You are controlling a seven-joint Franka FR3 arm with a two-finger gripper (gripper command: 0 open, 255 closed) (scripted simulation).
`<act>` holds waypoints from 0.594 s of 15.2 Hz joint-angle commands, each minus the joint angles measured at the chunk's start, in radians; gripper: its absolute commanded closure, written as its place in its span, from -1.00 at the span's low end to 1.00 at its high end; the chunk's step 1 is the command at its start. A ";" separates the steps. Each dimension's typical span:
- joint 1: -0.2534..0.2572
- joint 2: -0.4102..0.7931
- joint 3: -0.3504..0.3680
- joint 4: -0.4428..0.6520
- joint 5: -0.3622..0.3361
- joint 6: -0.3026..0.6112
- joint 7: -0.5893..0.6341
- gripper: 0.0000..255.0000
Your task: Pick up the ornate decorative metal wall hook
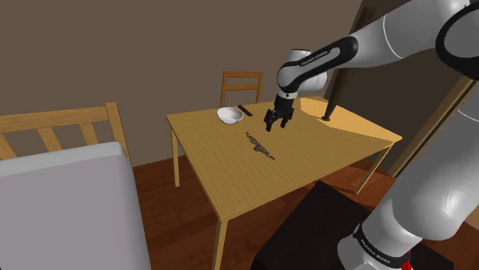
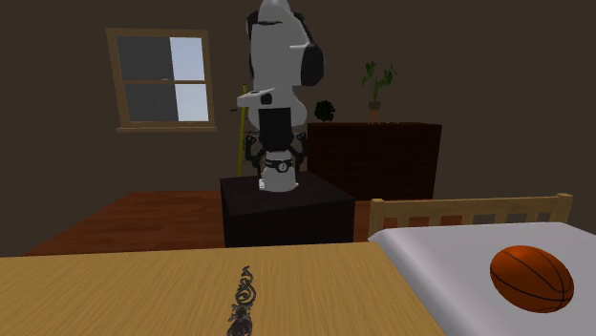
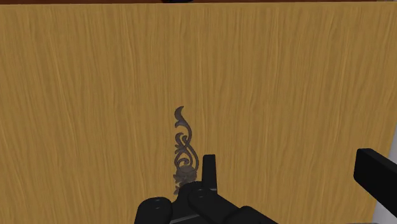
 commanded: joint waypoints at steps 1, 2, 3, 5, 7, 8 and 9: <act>-0.005 0.087 -0.004 0.043 0.025 0.039 -0.023 -1.00; -0.010 0.126 -0.006 0.066 0.036 0.052 -0.035 -1.00; -0.016 0.166 -0.006 0.091 0.048 0.064 -0.047 -1.00; -0.030 0.244 -0.004 0.143 0.071 0.084 -0.068 -1.00; -0.045 0.323 -0.001 0.201 0.093 0.100 -0.088 -1.00; -0.054 0.362 0.002 0.231 0.103 0.106 -0.096 -1.00; -0.062 0.401 0.004 0.263 0.112 0.111 -0.104 -1.00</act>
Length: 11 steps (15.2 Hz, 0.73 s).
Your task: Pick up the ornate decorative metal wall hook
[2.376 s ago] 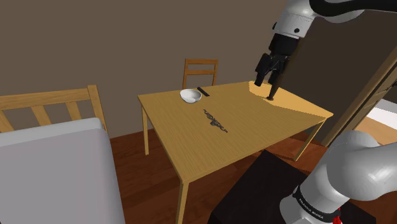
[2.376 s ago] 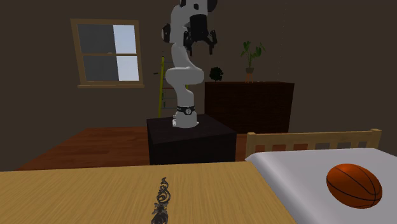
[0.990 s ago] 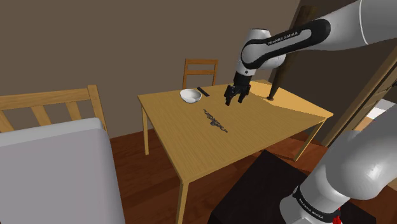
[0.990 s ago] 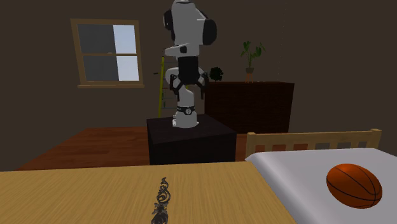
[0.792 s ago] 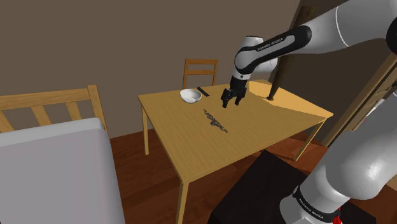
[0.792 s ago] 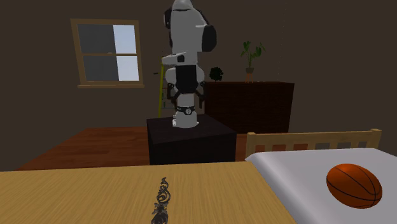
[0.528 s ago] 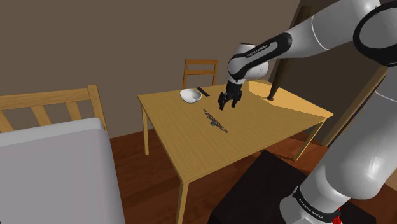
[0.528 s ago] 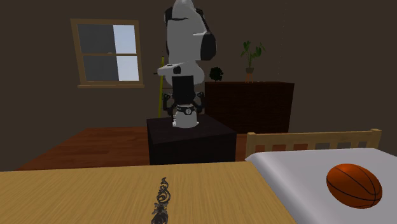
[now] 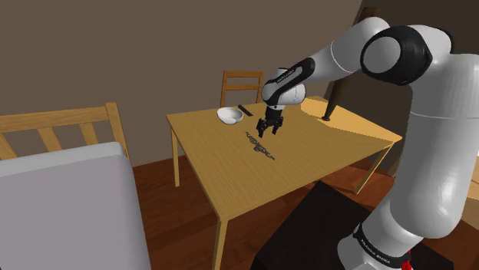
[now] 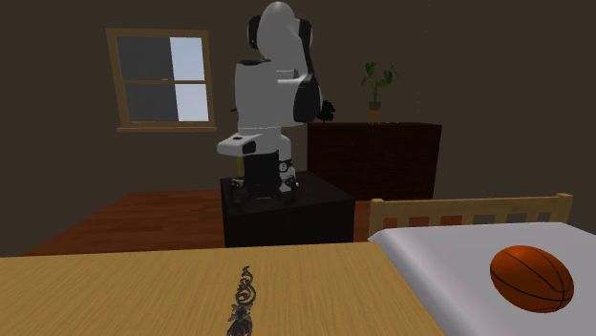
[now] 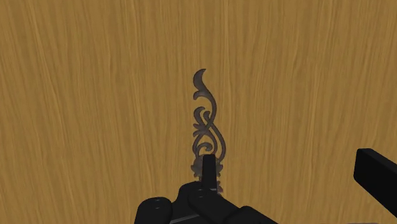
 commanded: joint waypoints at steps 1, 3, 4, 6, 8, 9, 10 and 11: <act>-0.017 0.087 0.007 0.073 0.020 0.010 -0.015 -1.00; -0.037 0.165 0.014 0.143 0.034 0.014 -0.027 -1.00; -0.046 0.204 0.017 0.180 0.040 0.014 -0.031 -1.00; -0.065 0.284 0.023 0.260 0.050 0.011 -0.038 -1.00; -0.085 0.365 0.029 0.346 0.057 0.003 -0.042 -1.00; -0.094 0.406 0.032 0.393 0.059 -0.003 -0.043 -1.00; -0.104 0.448 0.034 0.441 0.061 -0.011 -0.043 -1.00; -0.113 0.489 0.036 0.490 0.063 -0.019 -0.043 -1.00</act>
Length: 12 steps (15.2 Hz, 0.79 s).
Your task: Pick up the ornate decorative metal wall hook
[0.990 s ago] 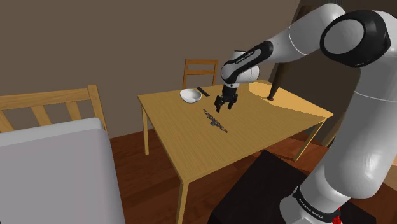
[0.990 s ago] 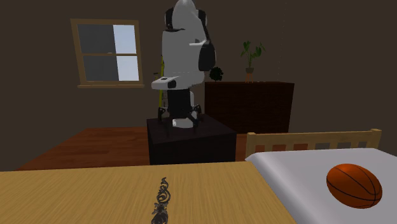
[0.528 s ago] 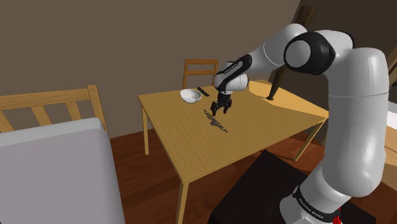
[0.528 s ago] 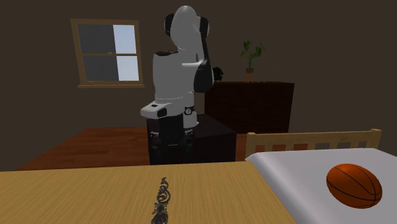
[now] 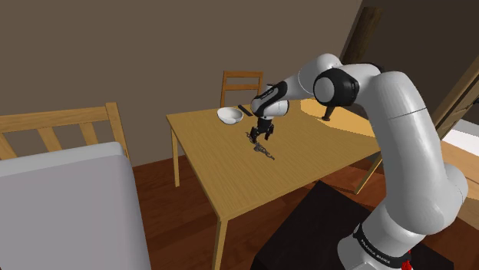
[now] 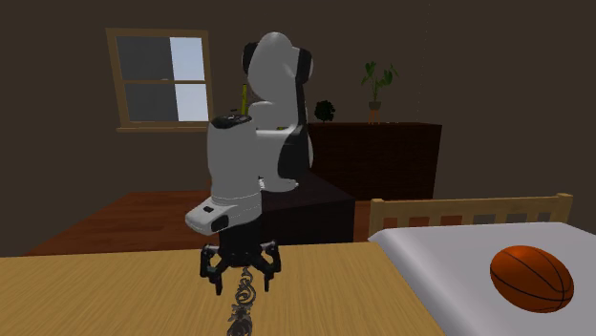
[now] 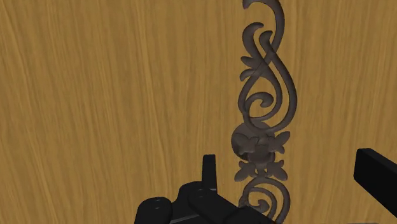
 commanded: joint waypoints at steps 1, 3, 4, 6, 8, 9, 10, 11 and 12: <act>-0.012 0.059 0.005 0.062 0.004 -0.004 -0.001 -1.00; -0.015 0.081 0.008 0.070 0.007 0.009 -0.002 -1.00; -0.017 0.091 0.010 0.075 0.008 0.016 -0.003 -1.00; -0.020 0.113 0.014 0.084 0.011 0.028 -0.004 -1.00; -0.022 0.131 0.017 0.092 0.013 0.038 -0.005 -1.00; -0.022 0.131 0.017 0.093 0.013 0.037 -0.005 -1.00; -0.022 0.131 0.017 0.093 0.013 0.037 -0.005 -1.00; -0.022 0.130 0.017 0.091 0.013 0.038 -0.006 1.00; -0.022 0.130 0.017 0.091 0.013 0.038 -0.006 1.00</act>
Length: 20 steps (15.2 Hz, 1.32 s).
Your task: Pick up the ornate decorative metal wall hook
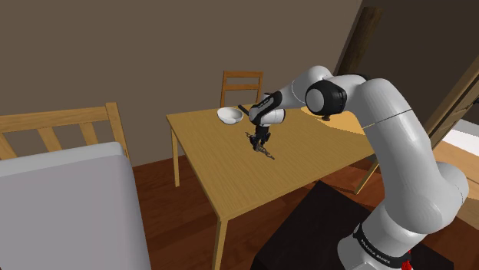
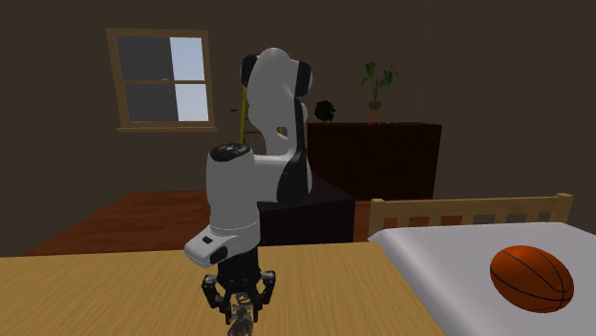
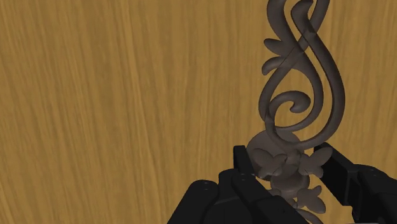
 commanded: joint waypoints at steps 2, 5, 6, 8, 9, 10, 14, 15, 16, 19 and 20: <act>0.000 0.001 -0.001 -0.001 0.000 0.001 0.000 1.00; 0.000 0.001 -0.001 -0.001 0.000 0.001 0.000 1.00; 0.000 0.001 -0.001 -0.001 0.000 0.001 0.000 1.00; -0.001 0.002 -0.001 0.001 0.000 0.000 0.000 1.00; 0.001 -0.010 -0.002 -0.004 -0.002 -0.006 0.001 1.00; 0.002 -0.021 -0.004 -0.010 -0.003 -0.012 0.002 1.00; 0.008 -0.064 -0.012 -0.027 -0.009 -0.038 0.004 1.00; 0.009 -0.074 -0.013 -0.031 -0.011 -0.045 0.005 1.00; 0.011 -0.084 -0.015 -0.034 -0.012 -0.051 0.006 1.00; 0.015 -0.115 -0.021 -0.043 -0.017 -0.073 0.009 1.00; 0.016 -0.125 -0.022 -0.046 -0.019 -0.080 0.010 1.00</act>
